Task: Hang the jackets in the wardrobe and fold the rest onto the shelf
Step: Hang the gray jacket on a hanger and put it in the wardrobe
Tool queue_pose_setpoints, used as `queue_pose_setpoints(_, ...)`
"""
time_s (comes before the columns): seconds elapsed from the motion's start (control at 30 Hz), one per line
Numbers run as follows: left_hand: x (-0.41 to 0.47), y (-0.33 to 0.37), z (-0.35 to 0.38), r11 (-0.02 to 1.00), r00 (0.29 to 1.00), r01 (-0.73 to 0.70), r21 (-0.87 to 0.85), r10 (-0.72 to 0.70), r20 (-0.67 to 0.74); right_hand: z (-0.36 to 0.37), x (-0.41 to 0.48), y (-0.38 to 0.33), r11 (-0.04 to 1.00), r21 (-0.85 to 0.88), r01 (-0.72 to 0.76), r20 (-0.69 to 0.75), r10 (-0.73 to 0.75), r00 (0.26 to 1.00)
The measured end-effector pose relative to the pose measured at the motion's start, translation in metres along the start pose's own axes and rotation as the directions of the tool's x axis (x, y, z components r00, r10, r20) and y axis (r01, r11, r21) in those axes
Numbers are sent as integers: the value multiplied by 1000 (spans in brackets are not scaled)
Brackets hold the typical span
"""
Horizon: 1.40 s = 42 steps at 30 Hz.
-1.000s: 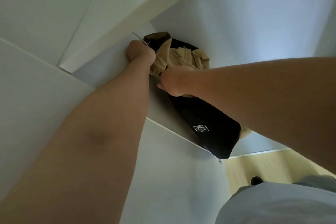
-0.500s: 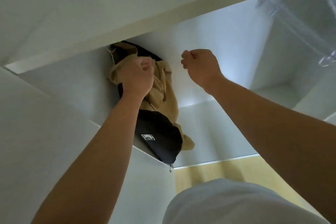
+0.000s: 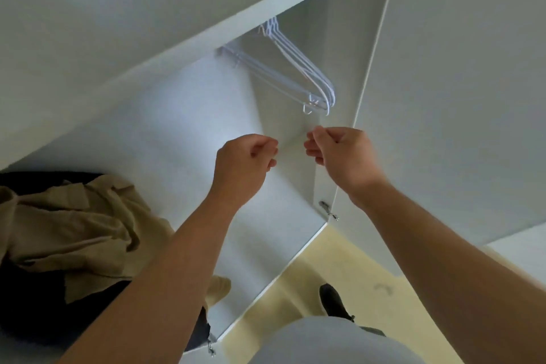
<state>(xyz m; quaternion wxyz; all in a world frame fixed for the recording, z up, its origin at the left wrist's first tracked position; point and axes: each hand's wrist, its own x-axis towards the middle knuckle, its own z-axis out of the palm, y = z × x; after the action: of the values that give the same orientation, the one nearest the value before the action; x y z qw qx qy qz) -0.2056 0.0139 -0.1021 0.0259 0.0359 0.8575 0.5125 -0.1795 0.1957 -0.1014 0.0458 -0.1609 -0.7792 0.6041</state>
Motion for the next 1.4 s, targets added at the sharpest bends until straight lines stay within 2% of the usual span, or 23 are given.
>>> queue_pose_setpoints(0.1, 28, 10, 28, 998, 996, 20, -61, -15, 92, -28, 0, 11, 1000, -1, -28, -111, 28, 993)
queue_pose_setpoints(0.2, 69, 21, 53, 991, 992, 63, -122, -49, 115, -41, 0, 13, 999, -15, -47, -162, 44, 986)
queue_pose_setpoints(0.37, 155, 41, 88, 990, 993, 114, -81, -112, 32, -52, 9, 7, 989, -142, -41, -151, 20, 988)
queue_pose_setpoints(0.6, 230, 43, 119, 986, 985, 166, -6, -167, -35, -68, 24, 7, 979, -203, 8, -146, -39, 989)
queue_pose_setpoints(0.7, 240, 39, 126, 978, 975, 207, 13, -205, -82, -72, 31, 11, 983, -184, -6, -133, -19, 991)
queue_pose_setpoints(0.8, 249, 36, 130, 975, 973, 224, -14, -224, -59, -72, 38, 12, 984, -177, 0, -106, -19, 994)
queue_pose_setpoints(1.0, 246, 36, 129, 949, 954, 265, -173, -284, -94, -71, 47, 16, 987, -161, -3, -60, -7, 998)
queue_pose_setpoints(1.17, 236, 41, 123, 877, 949, 277, -393, -314, -31, -72, 56, 14, 990, -144, 8, -44, -15, 999)
queue_pose_setpoints(1.4, 229, 40, 116, 894, 941, 289, -343, -331, -70, -64, 70, 14, 984, -180, -1, -4, 0, 1000)
